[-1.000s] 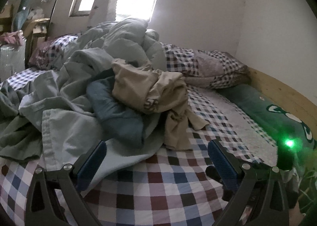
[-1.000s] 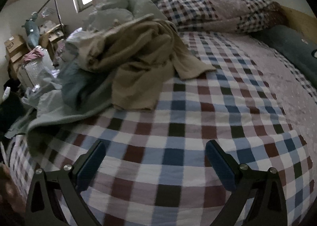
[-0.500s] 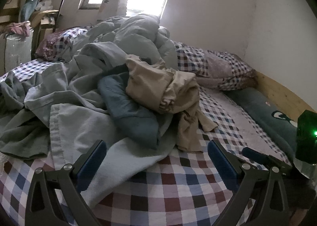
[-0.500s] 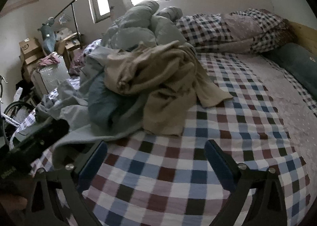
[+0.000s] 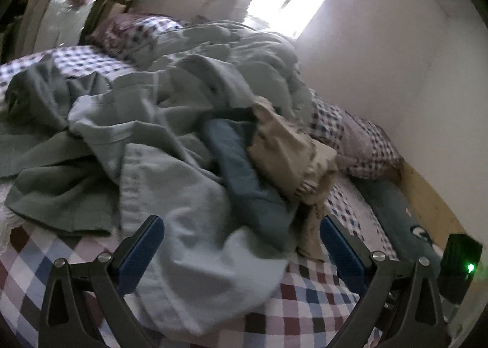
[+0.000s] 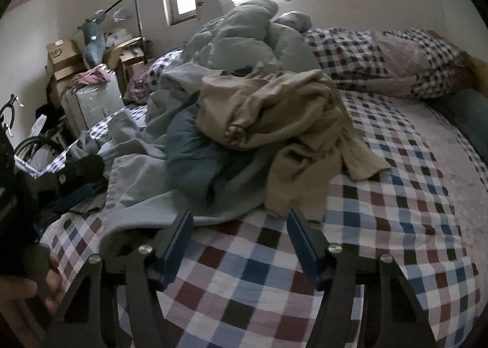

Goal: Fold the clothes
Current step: 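Move both tools forward toward the clothes pile on the bed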

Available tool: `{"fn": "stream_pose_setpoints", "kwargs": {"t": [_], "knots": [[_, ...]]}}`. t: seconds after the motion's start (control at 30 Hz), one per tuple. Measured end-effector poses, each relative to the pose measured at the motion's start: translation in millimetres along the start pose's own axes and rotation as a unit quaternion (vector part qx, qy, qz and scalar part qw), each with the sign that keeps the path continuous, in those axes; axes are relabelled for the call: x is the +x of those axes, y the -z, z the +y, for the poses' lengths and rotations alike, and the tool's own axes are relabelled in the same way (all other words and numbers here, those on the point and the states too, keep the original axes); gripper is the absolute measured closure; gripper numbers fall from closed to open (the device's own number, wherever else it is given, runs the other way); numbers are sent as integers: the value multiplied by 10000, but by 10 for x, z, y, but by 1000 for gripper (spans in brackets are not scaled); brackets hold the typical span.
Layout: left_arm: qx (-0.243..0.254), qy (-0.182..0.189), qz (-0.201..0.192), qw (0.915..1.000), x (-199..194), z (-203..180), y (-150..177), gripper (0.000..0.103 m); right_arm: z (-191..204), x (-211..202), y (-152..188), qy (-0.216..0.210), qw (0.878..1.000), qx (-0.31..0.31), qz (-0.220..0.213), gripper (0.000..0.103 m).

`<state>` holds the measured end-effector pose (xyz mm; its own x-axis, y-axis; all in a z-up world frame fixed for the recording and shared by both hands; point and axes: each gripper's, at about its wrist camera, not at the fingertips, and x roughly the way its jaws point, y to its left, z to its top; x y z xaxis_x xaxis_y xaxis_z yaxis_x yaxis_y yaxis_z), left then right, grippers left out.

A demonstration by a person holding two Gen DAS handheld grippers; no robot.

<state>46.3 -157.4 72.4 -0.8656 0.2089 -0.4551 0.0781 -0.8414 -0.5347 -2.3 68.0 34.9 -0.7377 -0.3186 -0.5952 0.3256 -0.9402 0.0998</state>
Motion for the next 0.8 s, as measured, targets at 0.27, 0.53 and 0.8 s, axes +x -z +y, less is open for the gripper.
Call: {"fn": "stream_pose_setpoints", "kwargs": {"t": [0.27,0.53,0.8], "knots": [[-346,-45,-1,9994,-20,228,-46,0,287,271,-101,-44,9982,-588,83,36],[-450,-97,63,9989,17,301,-69,0,441,693,-176,-106,9956,-856,365,37],[-531,-149,252,9982,82,370,-72,0,543,981,-159,-87,9934,-1015,526,42]]}}
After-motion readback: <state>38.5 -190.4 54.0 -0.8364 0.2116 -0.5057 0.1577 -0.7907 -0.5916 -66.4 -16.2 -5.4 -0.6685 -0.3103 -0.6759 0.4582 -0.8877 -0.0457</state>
